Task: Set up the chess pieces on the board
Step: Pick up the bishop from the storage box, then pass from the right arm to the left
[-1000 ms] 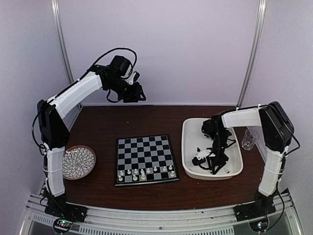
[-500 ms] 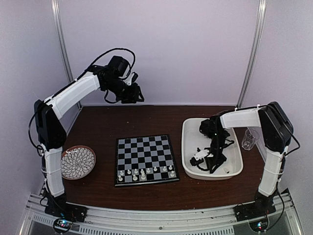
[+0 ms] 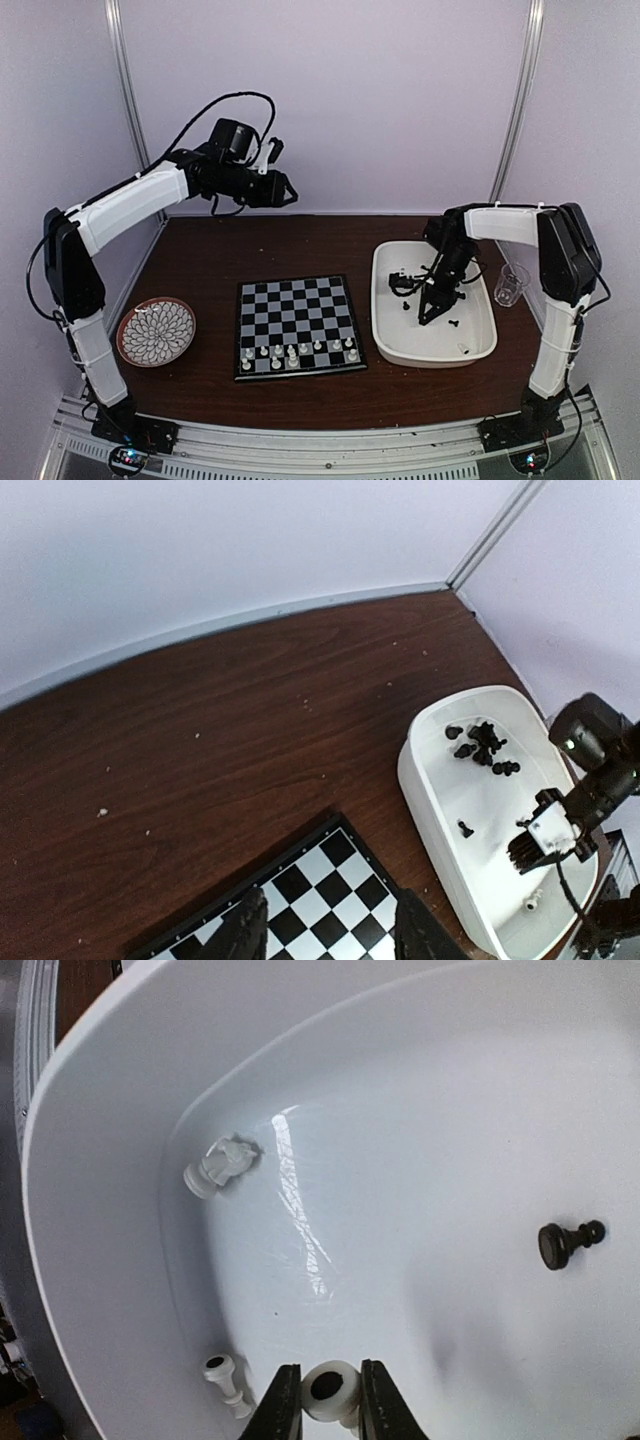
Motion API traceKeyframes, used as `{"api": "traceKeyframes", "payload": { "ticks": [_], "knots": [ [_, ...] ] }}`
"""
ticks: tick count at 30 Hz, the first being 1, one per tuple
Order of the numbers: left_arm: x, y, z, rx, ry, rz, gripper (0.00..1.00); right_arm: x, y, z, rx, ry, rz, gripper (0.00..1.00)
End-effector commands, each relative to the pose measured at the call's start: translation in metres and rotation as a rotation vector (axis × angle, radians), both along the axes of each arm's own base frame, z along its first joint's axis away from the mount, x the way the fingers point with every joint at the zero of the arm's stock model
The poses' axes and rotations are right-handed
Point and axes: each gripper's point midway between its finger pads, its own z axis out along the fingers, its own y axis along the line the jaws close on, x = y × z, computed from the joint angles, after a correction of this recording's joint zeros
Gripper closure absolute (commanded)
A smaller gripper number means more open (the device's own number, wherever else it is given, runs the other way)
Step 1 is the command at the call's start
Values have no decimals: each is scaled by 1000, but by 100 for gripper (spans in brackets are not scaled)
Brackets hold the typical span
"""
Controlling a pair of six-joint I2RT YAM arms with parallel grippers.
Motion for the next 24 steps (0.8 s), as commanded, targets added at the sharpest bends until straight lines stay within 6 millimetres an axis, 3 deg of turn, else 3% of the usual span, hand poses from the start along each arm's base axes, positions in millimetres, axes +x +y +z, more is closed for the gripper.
{"api": "traceKeyframes", "payload": {
  "ticks": [1,8,13,20,24],
  "knots": [
    [-22,-59,55,-125,-374,-137,57,11,16,57,175,50,-239,81],
    [-98,-125,69,-251,-595,-232,57,32,43,135,433,-49,-408,81],
    [-138,-154,72,-302,-664,-219,57,37,49,183,636,-54,-520,82],
    [-168,-161,66,-568,-611,-90,52,34,48,241,902,-44,-627,82],
    [-169,-171,57,-702,-594,-72,52,38,52,256,986,24,-661,81]
  ]
}}
